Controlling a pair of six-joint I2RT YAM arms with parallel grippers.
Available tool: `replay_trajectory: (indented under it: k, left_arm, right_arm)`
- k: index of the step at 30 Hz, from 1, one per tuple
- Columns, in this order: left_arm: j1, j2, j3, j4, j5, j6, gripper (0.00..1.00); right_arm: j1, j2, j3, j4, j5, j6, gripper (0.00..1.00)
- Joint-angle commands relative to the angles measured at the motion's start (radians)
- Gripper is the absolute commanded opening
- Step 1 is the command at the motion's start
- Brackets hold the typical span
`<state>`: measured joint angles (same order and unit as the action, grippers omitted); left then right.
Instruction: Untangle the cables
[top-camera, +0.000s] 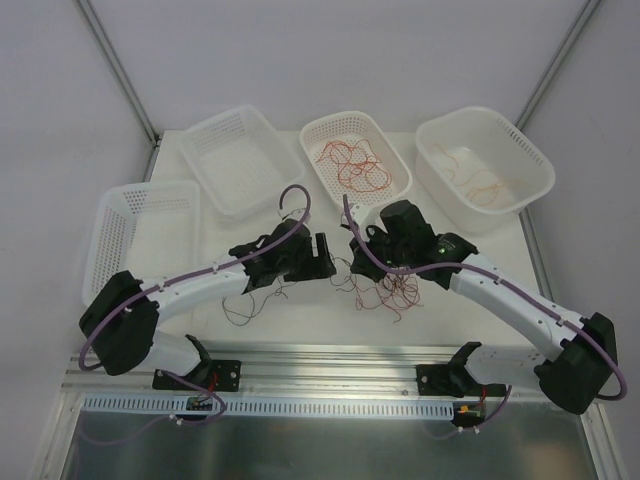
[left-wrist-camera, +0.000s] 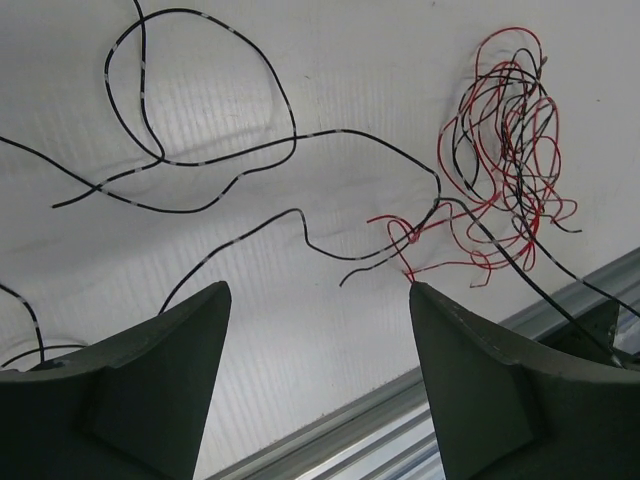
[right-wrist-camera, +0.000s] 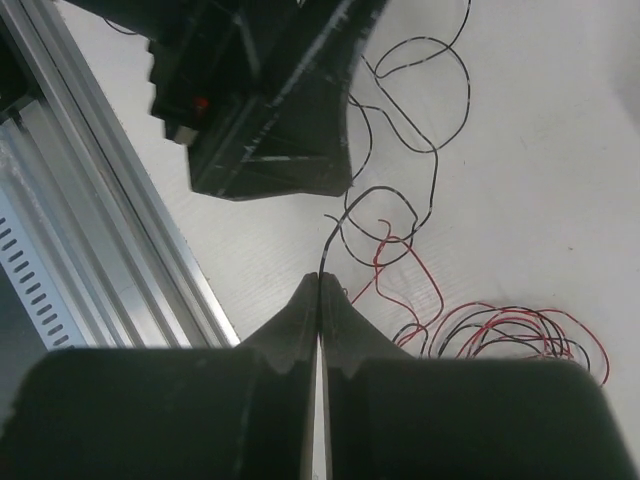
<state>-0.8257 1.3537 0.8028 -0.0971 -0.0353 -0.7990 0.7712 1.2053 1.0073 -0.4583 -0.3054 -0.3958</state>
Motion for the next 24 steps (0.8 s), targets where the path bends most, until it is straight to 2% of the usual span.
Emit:
replay_trajectory:
  k: [1, 5, 16, 19, 20, 23, 24]
  left_arm:
    - [-0.009, 0.073, 0.059, 0.050, -0.041, -0.025, 0.72]
    - [-0.007, 0.163, 0.096, 0.059, -0.072, -0.078, 0.69]
    - [-0.006, 0.352, 0.173, 0.063, -0.187, -0.126, 0.49]
    - [0.007, 0.372, 0.171, 0.063, -0.195, -0.132, 0.34]
    - [0.017, 0.377, 0.167, 0.063, -0.196, -0.134, 0.25]
    - [0.039, 0.377, 0.145, 0.059, -0.207, -0.126, 0.12]
    - [0.045, 0.368, 0.139, 0.056, -0.209, -0.126, 0.03]
  right_arm:
    - [0.007, -0.056, -0.019, 0.053, -0.034, 0.029, 0.01]
    - [0.005, -0.084, -0.030, 0.055, -0.034, 0.041, 0.01]
    - [0.007, -0.222, -0.056, 0.046, -0.058, 0.074, 0.01]
    - [0.005, -0.279, -0.049, 0.018, -0.026, 0.074, 0.01]
    - [0.007, -0.297, -0.047, 0.012, -0.015, 0.075, 0.01]
    - [0.005, -0.390, -0.039, 0.003, 0.038, 0.077, 0.01]
    - [0.004, -0.410, -0.035, -0.002, 0.057, 0.077, 0.01]
